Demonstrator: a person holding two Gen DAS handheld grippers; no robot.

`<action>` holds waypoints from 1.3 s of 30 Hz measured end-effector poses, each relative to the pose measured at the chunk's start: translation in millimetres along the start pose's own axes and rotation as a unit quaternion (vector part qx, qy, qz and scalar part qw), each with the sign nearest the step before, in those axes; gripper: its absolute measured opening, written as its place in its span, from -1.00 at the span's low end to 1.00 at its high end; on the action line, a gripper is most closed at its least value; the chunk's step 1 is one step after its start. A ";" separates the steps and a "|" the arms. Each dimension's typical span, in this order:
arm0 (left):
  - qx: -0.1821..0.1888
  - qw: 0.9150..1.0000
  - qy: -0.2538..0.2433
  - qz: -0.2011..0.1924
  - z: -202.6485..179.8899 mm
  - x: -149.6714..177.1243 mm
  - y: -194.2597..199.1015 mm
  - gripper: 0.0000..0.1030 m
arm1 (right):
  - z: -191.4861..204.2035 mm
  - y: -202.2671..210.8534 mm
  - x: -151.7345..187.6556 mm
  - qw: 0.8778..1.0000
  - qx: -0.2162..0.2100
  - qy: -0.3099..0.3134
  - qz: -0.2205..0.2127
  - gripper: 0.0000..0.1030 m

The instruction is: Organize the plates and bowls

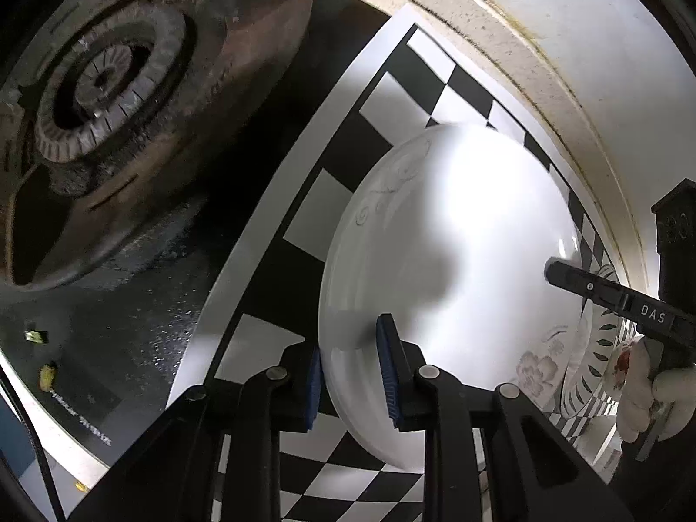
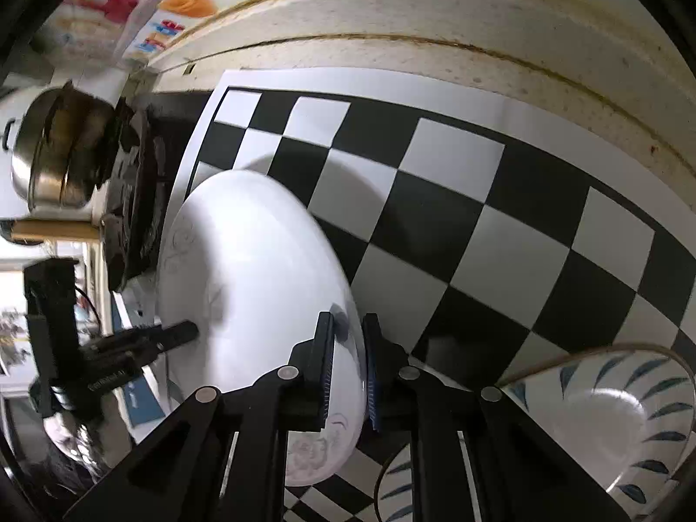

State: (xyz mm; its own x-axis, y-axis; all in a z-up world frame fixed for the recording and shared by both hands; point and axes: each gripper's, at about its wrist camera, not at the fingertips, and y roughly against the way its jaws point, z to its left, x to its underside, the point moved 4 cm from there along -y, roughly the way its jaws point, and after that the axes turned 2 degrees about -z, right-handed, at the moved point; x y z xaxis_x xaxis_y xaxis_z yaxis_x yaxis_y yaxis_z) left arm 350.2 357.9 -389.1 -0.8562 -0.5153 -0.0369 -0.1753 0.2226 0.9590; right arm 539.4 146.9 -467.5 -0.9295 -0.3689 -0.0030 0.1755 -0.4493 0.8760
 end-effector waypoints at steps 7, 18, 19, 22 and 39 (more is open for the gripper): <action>-0.009 0.999 -0.047 -0.010 -11.2 13.4 30.4 -0.59 | 4.8 27.5 14.0 0.999 -0.024 -0.019 -0.034 -0.75; -0.007 0.992 -0.128 -0.008 -58.3 63.1 69.2 -0.60 | -15.2 98.2 101.6 0.992 -0.037 -0.064 -0.102 -0.75; -0.007 0.991 -0.137 -0.008 -68.6 70.1 69.6 -0.60 | -19.4 103.7 114.4 0.991 -0.035 -0.070 -0.106 -0.75; -0.002 0.987 -0.160 -0.004 -93.1 87.9 70.6 -0.60 | -29.9 118.0 151.2 0.988 -0.033 -0.091 -0.118 -0.75; 0.003 0.961 -0.268 0.071 -175.7 193.2 16.9 -0.60 | -111.1 137.5 350.7 0.967 -0.010 -0.207 -0.145 -0.75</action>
State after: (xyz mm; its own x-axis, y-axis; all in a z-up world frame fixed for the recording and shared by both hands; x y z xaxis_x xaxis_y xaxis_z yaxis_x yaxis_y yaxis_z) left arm 267.2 116.8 -330.6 -0.9987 0.0196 -0.0468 -0.0400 0.2649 0.9635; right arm 273.7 -134.7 -401.6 -0.9901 0.1315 -0.0499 -0.1100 -0.5030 0.8573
